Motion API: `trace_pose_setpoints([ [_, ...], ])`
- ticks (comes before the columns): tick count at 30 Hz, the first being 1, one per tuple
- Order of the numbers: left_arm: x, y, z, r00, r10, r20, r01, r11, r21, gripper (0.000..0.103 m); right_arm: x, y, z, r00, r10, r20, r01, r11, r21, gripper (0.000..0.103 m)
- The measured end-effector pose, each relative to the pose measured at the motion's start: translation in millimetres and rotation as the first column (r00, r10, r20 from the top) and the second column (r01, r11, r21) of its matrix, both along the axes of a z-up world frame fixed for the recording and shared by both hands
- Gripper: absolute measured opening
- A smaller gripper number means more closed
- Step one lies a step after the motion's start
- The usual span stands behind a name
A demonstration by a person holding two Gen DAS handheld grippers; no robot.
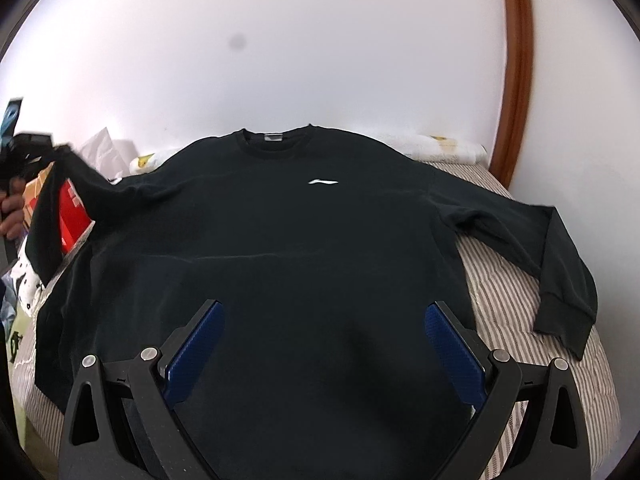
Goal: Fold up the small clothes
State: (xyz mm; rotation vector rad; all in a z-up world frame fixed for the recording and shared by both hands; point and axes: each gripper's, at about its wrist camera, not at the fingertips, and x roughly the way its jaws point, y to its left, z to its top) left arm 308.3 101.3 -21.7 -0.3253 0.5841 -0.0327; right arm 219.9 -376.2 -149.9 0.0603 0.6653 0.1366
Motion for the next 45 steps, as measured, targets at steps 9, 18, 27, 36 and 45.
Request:
trace_pose_setpoints([
  [9,19,-129,-65,0.951,-0.273,-0.144,0.287,0.955,0.081,0.007,-2,-39,-10,0.997,-0.071,-0.034,0.072,0.997,0.025,0.099],
  [18,-13,-112,-104,0.903,-0.342,-0.261,0.348,0.937,-0.026,0.035,7,-24,-8,0.998,-0.053,-0.035,0.052,0.999,-0.009,0.099],
  [27,-104,17,-109,0.967,-0.100,-0.233,0.128,0.986,0.106,0.071,41,99,15,0.978,0.206,0.042,-0.200,0.974,-0.108,0.099],
  [36,-131,95,-153,0.954,-0.075,-0.289,0.070,0.997,-0.027,0.071,79,246,32,0.889,0.453,0.064,-0.437,0.883,-0.173,0.099],
  [45,-136,121,-159,0.962,-0.147,-0.228,0.108,0.979,-0.174,0.072,118,332,-18,0.806,0.591,-0.015,-0.569,0.769,-0.293,0.083],
])
